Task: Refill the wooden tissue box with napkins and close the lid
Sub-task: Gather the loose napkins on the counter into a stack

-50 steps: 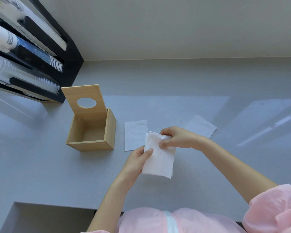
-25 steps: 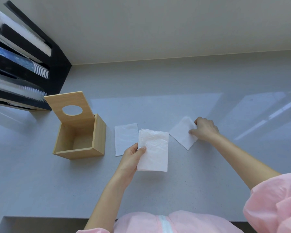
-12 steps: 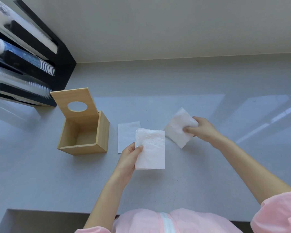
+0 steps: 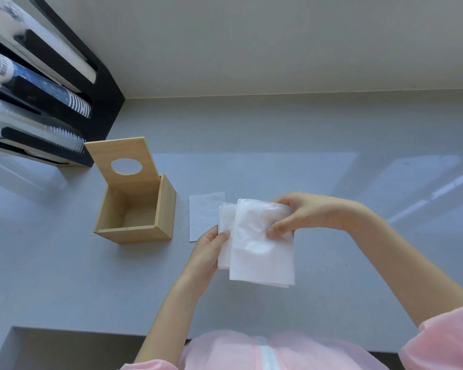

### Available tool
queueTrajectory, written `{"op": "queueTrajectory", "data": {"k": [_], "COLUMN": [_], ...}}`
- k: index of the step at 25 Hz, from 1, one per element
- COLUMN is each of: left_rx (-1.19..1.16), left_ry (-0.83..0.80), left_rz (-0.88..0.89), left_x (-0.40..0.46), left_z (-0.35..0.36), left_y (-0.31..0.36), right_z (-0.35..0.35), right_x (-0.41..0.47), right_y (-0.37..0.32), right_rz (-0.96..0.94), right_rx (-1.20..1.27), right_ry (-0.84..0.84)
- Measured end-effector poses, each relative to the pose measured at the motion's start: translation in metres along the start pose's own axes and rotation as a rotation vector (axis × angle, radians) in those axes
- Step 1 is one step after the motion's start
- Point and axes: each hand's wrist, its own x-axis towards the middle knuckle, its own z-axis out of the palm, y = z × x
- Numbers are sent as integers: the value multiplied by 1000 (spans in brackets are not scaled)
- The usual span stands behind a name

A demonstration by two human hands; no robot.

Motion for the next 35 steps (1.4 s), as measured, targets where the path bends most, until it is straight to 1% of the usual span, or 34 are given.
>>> {"op": "queueTrajectory", "data": {"k": [3,5,12,17,26,29,32,35], "left_rx": [13,-4,2,-38,-66,-87,-112,-138], "left_ry": [-25,-30,-37,-68,37,78,110,134], "left_rz": [14,17,4,23,29,22,5,-18], "left_x": [-1,-1,-3,-3,-11,-16,-23,-30], "left_z": [3,3,5,2,-17,-31,-46,-60], "left_y": [1,0,-3,-6,-17,-20,-20,-20], "right_z": [16,21,22,28,42,44,47,51], "right_x": [26,37,42,45,58,65,75,96], "right_y": [7,13,15,15,10,6,5,2], "right_rz": [71,93,133,157,148,131,128,89], "right_rx": [-146,-187,-187,-196,-234,-205,-154,-178], "right_ry": [28,73,196,219,179,185,233,322]}}
